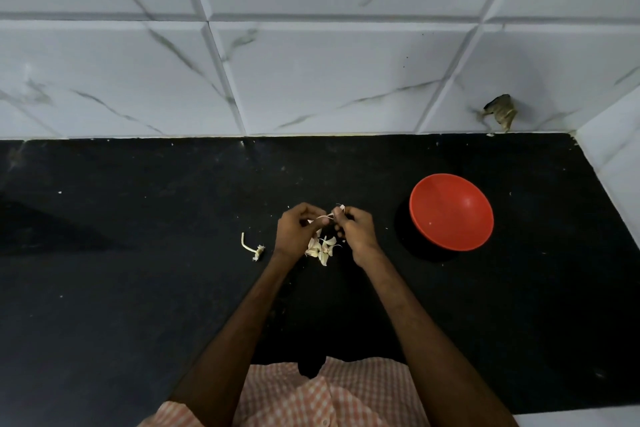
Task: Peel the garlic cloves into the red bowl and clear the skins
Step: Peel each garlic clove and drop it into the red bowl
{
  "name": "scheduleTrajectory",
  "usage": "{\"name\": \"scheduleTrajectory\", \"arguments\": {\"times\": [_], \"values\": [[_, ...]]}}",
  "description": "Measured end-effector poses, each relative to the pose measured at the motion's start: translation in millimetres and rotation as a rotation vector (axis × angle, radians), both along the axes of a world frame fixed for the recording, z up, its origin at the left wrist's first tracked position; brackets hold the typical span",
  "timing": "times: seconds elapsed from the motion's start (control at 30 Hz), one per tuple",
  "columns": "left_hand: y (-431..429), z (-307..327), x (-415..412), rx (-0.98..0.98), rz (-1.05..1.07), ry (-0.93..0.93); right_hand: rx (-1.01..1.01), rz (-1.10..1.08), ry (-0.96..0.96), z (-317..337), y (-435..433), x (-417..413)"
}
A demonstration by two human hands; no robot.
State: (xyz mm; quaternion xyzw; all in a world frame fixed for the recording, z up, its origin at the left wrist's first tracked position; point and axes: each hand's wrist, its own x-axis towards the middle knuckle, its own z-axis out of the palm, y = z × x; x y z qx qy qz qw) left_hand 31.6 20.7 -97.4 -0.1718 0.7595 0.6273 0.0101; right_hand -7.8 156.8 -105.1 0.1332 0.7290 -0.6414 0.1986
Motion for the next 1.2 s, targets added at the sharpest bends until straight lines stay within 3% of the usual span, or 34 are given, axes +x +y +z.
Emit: {"name": "scheduleTrajectory", "arguments": {"times": [0.13,0.23,0.37,0.47,0.6,0.7,0.93,1.03,1.2], "values": [[0,2,1,0.188,0.071,-0.012,0.077,0.089,0.068,2,-1,2],[-1,0,1,0.159,0.062,-0.027,0.046,0.092,0.05,5,-2,2],[-4,-3,1,-0.081,-0.03,-0.02,-0.105,-0.005,-0.046,10,-4,0],[-4,-4,1,-0.204,-0.085,-0.035,-0.106,-0.035,-0.066,10,-4,-1],[-3,-2,0,-0.279,-0.128,-0.07,0.087,-0.043,0.031,2,3,-2],[-1,0,-6,-0.448,-0.22,-0.111,0.276,0.077,0.068,-4,9,-2],[6,1,-10,-0.752,-0.302,-0.185,0.281,0.167,0.044,-5,20,1],[8,1,-10,-0.669,-0.258,-0.08,0.136,0.084,0.006,-1,23,4],[11,3,-8,-0.221,-0.115,-0.072,0.052,0.071,0.049,6,19,7]]}}
